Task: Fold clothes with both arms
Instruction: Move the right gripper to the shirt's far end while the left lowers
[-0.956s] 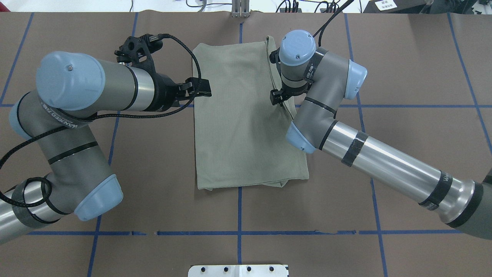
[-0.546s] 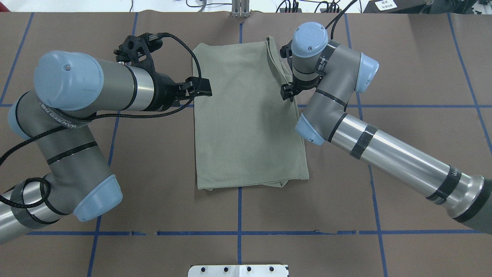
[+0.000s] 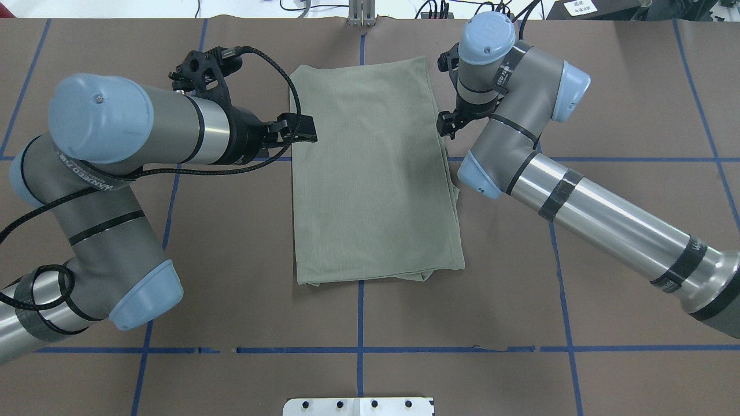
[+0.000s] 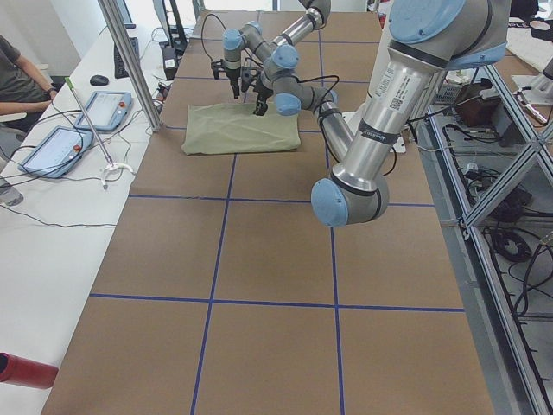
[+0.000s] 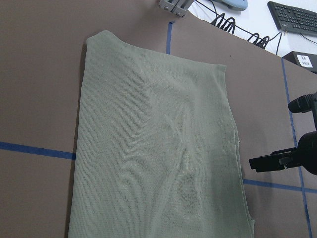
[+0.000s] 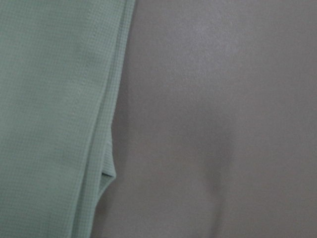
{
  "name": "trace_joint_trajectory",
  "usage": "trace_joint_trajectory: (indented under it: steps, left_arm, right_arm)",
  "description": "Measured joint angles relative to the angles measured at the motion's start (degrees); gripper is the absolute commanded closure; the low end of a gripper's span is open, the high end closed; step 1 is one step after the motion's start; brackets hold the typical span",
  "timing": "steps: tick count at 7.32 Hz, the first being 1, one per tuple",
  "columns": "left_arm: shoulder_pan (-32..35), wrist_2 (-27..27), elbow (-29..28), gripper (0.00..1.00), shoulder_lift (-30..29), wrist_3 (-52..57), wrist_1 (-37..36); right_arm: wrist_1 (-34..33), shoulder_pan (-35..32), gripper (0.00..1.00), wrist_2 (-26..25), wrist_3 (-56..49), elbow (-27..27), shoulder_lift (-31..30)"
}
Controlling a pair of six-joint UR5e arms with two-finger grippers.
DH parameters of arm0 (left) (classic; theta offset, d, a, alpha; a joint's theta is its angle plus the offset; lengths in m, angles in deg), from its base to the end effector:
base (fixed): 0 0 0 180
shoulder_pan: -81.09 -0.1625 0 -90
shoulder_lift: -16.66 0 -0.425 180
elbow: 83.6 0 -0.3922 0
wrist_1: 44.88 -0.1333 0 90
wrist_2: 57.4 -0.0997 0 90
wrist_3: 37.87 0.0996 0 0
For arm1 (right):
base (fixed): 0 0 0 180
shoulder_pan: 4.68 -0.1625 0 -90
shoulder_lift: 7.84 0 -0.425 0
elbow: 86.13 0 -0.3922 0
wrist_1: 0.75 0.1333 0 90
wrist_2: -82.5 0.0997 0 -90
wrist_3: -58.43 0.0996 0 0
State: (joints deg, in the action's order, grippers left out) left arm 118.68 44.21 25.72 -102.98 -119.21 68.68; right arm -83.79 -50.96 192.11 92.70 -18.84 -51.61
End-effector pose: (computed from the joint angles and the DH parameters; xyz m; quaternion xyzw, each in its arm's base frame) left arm 0.3990 -0.4501 0.1703 0.1561 0.5732 -0.1425 0.7917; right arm -0.4807 -0.6472 0.3303 0.0979 -0.2907 -0.1229 0.9438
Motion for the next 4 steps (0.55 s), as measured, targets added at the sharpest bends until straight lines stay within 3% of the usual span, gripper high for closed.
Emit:
trace_joint_trajectory:
  steps: [2,4]
  left_arm:
    - [-0.1,1.2,0.1,0.00,0.4,-0.5,-0.2]
    - [-1.4,5.3,0.6,0.00,1.5,-6.8,-0.5]
  right_arm:
    - [0.1,-0.9,0.00,3.8,0.3,2.0,0.8]
    - [-0.2,-1.1,0.00,7.7,3.1,9.7,-2.5]
